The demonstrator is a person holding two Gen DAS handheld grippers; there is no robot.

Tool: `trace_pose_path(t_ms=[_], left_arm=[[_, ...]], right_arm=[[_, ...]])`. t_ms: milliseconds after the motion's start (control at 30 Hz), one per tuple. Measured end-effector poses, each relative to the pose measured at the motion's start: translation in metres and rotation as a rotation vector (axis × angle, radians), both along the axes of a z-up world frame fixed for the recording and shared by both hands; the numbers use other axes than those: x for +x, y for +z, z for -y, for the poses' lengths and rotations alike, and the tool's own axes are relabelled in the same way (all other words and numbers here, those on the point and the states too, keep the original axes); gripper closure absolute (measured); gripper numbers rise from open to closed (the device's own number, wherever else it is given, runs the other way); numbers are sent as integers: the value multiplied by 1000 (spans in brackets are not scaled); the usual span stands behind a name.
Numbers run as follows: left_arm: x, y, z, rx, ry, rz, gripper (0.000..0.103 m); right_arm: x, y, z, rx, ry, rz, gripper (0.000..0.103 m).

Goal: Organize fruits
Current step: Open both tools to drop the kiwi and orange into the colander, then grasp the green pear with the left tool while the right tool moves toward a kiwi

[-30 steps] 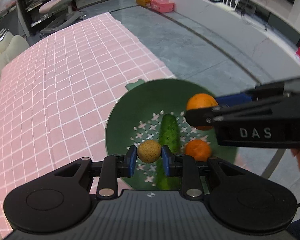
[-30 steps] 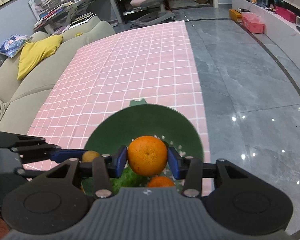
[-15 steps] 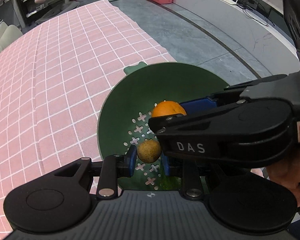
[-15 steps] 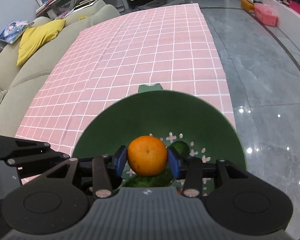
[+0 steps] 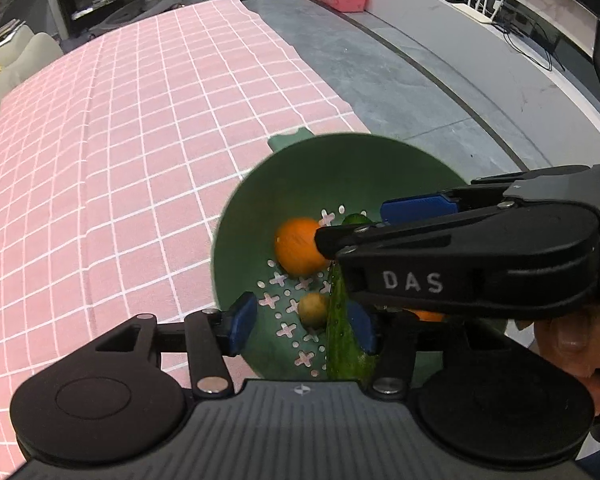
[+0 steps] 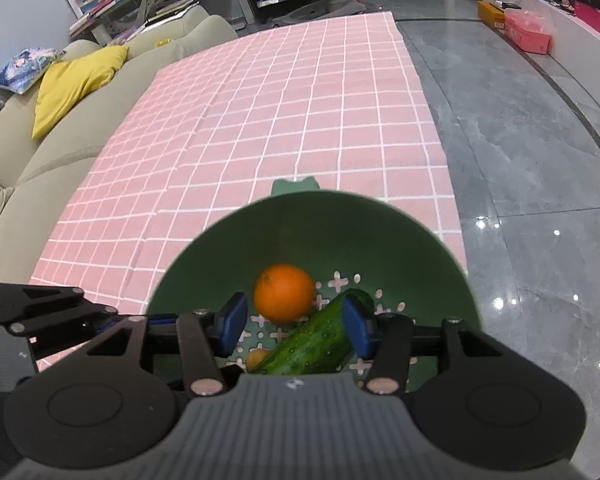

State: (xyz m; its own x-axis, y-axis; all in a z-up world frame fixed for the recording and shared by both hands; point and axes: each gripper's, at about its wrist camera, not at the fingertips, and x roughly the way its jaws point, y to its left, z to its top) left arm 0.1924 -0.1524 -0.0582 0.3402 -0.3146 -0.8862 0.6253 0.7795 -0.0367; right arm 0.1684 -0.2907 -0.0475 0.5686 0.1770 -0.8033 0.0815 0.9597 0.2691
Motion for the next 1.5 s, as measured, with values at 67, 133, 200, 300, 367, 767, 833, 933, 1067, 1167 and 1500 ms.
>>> trace_pose_path(t_ms=[67, 133, 200, 300, 367, 767, 833, 933, 1067, 1167, 1500], left_arm=[[-4, 7, -3, 2, 9, 13, 40], [-8, 15, -9, 4, 31, 34, 35], [-15, 22, -18, -11, 60, 45, 34], [-23, 28, -32, -32, 98, 36, 34], [-30, 33, -41, -29, 121, 40, 34], [-91, 48, -101, -92, 285, 33, 34], [-100, 45, -110, -115, 306, 19, 34], [-115, 42, -124, -142, 339, 6, 34], [-137, 38, -138, -177, 377, 29, 34], [-151, 34, -144, -181, 390, 46, 34], [-172, 24, -166, -169, 401, 45, 34]], right_arm=[[-3, 5, 1, 2, -2, 9, 53], [-6, 10, 2, 3, -1, 18, 53], [-10, 15, 2, 2, 2, 28, 53], [-17, 21, 2, -3, 6, 37, 53], [-21, 26, 2, -8, 8, 43, 53], [-69, 45, -18, -37, 66, 68, 53], [-80, 47, -23, -44, 79, 73, 53], [-98, 49, -31, -49, 97, 80, 53], [-126, 48, -38, -62, 101, 80, 51], [-144, 45, -42, -72, 95, 73, 48], [-186, 30, -56, -61, 76, 47, 45]])
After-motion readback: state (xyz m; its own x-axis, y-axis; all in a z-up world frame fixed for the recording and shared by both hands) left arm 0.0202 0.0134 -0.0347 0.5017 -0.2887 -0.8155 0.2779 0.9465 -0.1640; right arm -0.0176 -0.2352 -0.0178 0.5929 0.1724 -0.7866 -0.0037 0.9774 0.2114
